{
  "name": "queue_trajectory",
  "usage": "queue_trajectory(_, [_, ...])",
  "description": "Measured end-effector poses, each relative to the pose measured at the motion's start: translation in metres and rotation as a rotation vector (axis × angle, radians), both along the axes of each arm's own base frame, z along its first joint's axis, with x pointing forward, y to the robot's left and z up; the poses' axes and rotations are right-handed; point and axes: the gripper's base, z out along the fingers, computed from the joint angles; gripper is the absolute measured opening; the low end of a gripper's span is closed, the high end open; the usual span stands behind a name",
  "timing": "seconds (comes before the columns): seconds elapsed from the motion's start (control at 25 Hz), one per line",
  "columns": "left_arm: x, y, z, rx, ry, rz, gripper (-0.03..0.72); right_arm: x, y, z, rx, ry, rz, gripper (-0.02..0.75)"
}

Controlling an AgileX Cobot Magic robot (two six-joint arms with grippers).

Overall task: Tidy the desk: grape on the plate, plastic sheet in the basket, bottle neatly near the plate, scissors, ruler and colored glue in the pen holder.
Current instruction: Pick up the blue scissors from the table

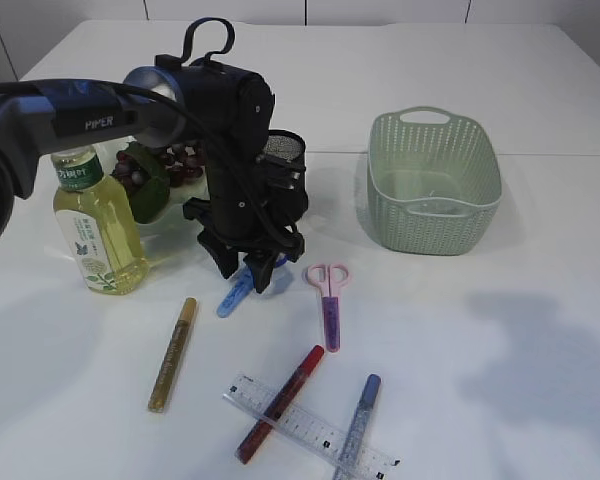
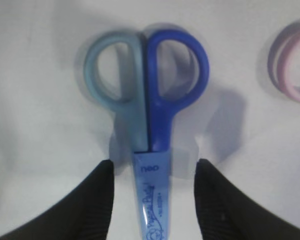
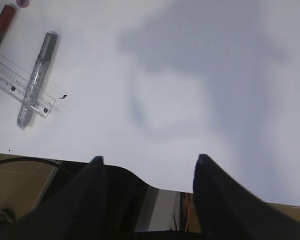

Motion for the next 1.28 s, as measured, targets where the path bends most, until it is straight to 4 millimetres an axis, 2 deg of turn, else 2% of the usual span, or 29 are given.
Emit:
queue_trajectory(0.64, [-0.0003,-0.002,0.0,-0.023,0.003,0.007,0.379,-0.0002,0.0,0.0,0.0,0.002,0.0,0.438])
queue_trajectory(1.04, [0.0005,-0.0027,-0.0069,-0.024,0.006,0.008,0.379,-0.0002,0.0,0.0,0.0,0.002,0.0,0.437])
queue_trajectory(1.28, [0.0011,-0.0031,-0.0068,-0.027,-0.001,0.008,0.326,-0.0003,-0.0001,-0.0001,-0.001,0.004,0.0,0.437])
